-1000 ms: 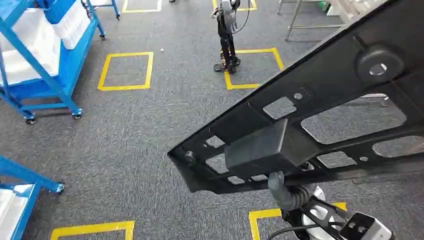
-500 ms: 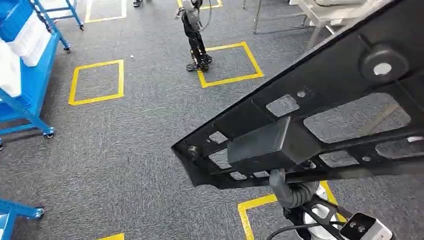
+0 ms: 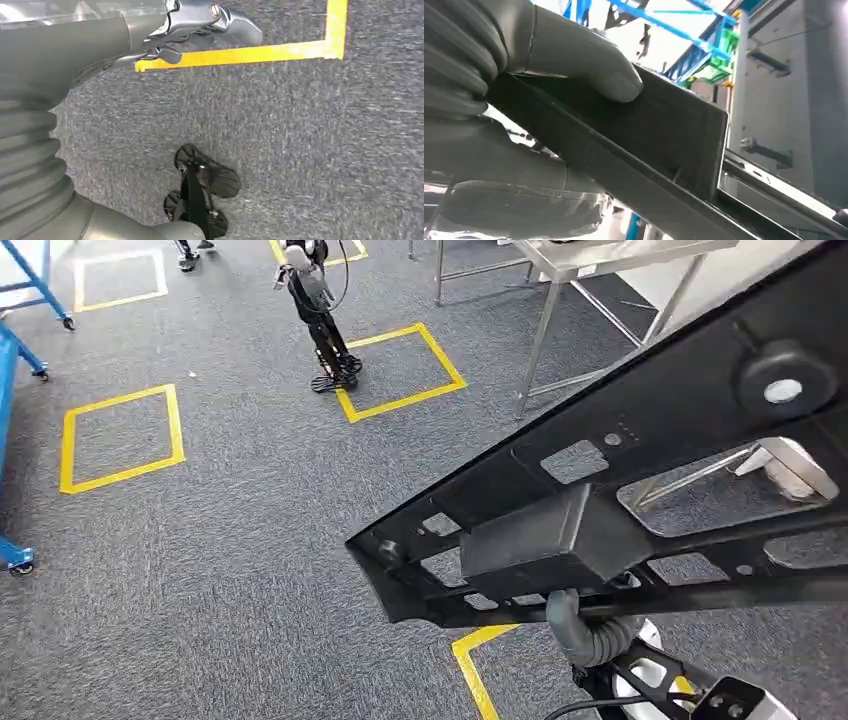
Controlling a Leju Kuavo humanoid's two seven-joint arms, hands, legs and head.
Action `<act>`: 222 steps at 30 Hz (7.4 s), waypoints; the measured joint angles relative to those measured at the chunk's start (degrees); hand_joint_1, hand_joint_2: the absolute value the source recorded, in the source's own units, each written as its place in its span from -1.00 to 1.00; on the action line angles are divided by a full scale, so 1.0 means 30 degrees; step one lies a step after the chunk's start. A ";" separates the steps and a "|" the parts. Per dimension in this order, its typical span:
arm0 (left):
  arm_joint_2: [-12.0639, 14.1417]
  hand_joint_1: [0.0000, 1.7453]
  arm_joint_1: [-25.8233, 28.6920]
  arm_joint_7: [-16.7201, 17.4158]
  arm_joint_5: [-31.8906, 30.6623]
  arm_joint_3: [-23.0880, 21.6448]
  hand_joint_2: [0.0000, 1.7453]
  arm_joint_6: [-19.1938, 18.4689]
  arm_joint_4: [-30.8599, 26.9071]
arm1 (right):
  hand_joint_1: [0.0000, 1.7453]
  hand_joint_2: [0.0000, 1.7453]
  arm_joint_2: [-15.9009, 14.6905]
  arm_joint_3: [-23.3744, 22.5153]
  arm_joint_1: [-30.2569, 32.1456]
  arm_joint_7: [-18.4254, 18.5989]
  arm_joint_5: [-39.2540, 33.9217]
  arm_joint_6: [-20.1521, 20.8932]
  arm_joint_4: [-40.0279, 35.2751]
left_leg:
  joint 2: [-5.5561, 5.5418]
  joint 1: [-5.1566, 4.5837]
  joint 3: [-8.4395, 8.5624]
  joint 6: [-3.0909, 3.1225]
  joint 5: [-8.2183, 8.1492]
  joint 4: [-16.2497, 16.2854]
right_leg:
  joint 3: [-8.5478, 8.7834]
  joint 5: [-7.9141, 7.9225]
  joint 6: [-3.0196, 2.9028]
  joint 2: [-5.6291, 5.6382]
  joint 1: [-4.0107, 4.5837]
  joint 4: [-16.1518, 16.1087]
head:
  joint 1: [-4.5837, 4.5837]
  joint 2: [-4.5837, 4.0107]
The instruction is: Take the parts from the cabinet and place them on the table.
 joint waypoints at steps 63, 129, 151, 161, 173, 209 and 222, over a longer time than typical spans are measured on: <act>0.0153 -1.00 -0.0371 -0.0160 -0.0721 -0.0284 1.00 -0.0568 0.0022 | 1.00 1.00 -0.0131 0.0576 -0.1768 0.0000 -0.1464 0.1988 0.1130 | -0.0387 -0.0005 -0.0075 -0.0103 -0.0191 0.0247 | -0.0073 0.0624 0.0167 0.1116 -0.0032 -0.0444 | 0.0184 -0.0007; 0.0036 -1.00 -0.0412 -0.0466 -0.1085 -0.0641 1.00 -0.1326 0.0058 | 1.00 1.00 -0.0095 0.1326 -0.1933 0.0000 -0.0612 -0.0045 0.2252 | 0.0570 -0.0184 0.0209 0.0397 -0.0549 0.0138 | -0.2026 -0.1860 0.0454 -0.1316 -0.0043 0.4536 | 0.0381 0.0000; 0.0190 -1.00 -0.0077 -0.0532 -0.1311 -0.0678 1.00 -0.1406 0.0058 | 1.00 1.00 -0.0270 0.1457 -0.1515 0.0000 -0.0852 -0.0635 0.2354 | 0.0661 -0.0312 -0.3281 -0.0214 0.2280 0.1369 | 0.4035 -0.2738 -0.0708 -0.1226 0.0279 -0.0621 | 0.0067 -0.0007; 0.0372 -1.00 -0.0396 -0.0517 -0.1464 -0.0787 1.00 -0.1435 0.0066 | 1.00 1.00 -0.0459 0.1494 -0.1402 -0.0007 -0.0729 -0.0649 0.2201 | 0.0500 -0.0222 -0.0021 0.0508 -0.0183 0.0201 | -0.1082 -0.4351 0.0454 -0.1349 -0.0157 0.5351 | 0.0228 0.0000; 0.0328 -1.00 -0.0479 -0.0459 -0.1413 -0.0801 1.00 -0.1311 0.0080 | 1.00 1.00 -0.0517 0.1501 -0.1009 -0.0007 -0.0437 -0.0598 0.2033 | 0.0478 0.0001 0.0716 -0.0708 -0.1536 0.3824 | -0.0350 0.0812 -0.0687 -0.1569 -0.0140 -0.0319 | 0.0162 0.0000; 0.0306 -1.00 -0.0231 -0.0692 -0.1275 -0.0794 1.00 -0.1493 0.0160 | 1.00 1.00 -0.0554 0.1516 -0.0780 0.0000 0.0234 -0.2187 0.1158 | 0.0478 -0.0127 -0.2864 -0.0690 -0.1485 0.5126 | 0.1491 -0.0692 -0.0718 -0.1472 0.0032 -0.0468 | -0.0035 0.0000; 0.0437 -1.00 -0.0322 -0.0984 -0.1289 -0.0772 1.00 -0.1508 0.0160 | 1.00 1.00 -0.0561 0.1355 -0.0543 0.0000 0.0604 -0.4365 -0.0619 | 0.0464 -0.0245 -0.0018 0.0476 -0.0311 0.0419 | -0.2152 -0.3164 0.0368 -0.1501 -0.0037 0.5839 | 0.0016 0.0000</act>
